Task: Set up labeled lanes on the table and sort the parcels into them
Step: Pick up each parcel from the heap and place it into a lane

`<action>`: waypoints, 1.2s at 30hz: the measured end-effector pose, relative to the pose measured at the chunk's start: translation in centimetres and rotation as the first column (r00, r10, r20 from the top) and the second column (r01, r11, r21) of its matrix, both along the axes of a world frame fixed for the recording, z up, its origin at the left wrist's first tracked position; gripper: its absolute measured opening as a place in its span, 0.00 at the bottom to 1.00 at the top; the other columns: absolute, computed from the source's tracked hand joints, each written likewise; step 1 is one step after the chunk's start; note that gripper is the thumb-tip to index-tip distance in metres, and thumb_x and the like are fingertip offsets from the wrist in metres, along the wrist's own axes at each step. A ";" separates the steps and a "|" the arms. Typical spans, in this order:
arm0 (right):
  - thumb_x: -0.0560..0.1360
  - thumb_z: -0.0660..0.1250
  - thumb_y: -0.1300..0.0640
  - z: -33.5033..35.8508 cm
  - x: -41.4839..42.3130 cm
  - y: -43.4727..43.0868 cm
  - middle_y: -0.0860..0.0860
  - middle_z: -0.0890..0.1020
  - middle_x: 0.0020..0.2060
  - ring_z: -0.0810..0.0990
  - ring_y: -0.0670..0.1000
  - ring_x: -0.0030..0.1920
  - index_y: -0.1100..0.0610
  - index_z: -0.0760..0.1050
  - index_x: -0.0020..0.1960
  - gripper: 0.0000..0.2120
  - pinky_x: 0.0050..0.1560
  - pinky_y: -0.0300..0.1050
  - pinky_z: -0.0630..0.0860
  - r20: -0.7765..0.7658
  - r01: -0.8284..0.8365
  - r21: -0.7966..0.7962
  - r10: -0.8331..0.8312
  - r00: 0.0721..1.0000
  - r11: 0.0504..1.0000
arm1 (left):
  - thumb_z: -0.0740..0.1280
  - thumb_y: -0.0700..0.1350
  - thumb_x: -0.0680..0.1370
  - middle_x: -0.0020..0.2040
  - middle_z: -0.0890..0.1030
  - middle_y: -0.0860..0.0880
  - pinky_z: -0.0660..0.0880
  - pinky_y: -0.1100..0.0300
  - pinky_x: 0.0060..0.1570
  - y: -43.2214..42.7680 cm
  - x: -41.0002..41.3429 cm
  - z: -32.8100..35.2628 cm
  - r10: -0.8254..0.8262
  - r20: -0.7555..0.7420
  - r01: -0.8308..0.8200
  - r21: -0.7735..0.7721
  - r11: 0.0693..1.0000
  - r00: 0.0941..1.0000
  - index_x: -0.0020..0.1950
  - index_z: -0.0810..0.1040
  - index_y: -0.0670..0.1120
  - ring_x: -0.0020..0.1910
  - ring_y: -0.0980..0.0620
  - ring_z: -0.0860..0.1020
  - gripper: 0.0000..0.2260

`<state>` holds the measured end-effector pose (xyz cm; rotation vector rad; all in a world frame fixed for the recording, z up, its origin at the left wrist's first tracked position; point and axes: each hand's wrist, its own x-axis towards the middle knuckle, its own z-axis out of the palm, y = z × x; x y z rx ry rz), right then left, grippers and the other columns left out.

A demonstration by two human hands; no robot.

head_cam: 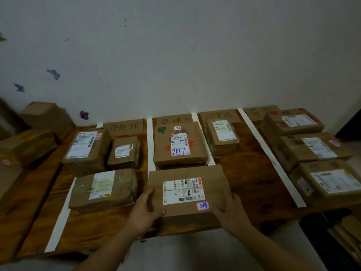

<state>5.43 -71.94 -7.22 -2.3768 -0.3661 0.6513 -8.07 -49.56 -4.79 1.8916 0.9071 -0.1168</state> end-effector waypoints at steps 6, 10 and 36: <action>0.77 0.62 0.43 -0.4 2.2 0.9 0.54 0.54 0.73 0.62 0.56 0.71 0.48 0.40 0.78 0.40 0.68 0.51 0.66 0.008 -0.068 0.017 0.068 0.998 0.998 | 0.71 0.43 0.74 0.74 0.59 0.49 0.65 0.55 0.67 -0.5 1.9 0.4 -0.083 -0.027 0.085 0.106 0.991 0.996 0.77 0.50 0.50 0.72 0.49 0.63 0.39; 0.76 0.61 0.39 0.0 3.5 1.6 0.56 0.52 0.75 0.58 0.60 0.73 0.49 0.43 0.78 0.40 0.71 0.55 0.63 0.022 -0.089 -0.058 0.090 0.996 0.994 | 0.71 0.47 0.74 0.78 0.51 0.49 0.60 0.52 0.71 0.2 3.2 1.1 -0.113 -0.083 0.127 0.187 0.974 0.990 0.77 0.50 0.52 0.75 0.47 0.56 0.40; 0.77 0.62 0.40 17.3 -24.5 36.7 0.54 0.65 0.72 0.65 0.56 0.71 0.51 0.63 0.74 0.29 0.68 0.49 0.64 0.279 -0.670 -0.046 0.653 0.704 0.741 | 0.67 0.56 0.75 0.78 0.49 0.48 0.55 0.46 0.73 29.4 -38.7 15.7 0.310 -0.094 -0.238 0.447 0.862 0.946 0.77 0.53 0.53 0.77 0.44 0.49 0.36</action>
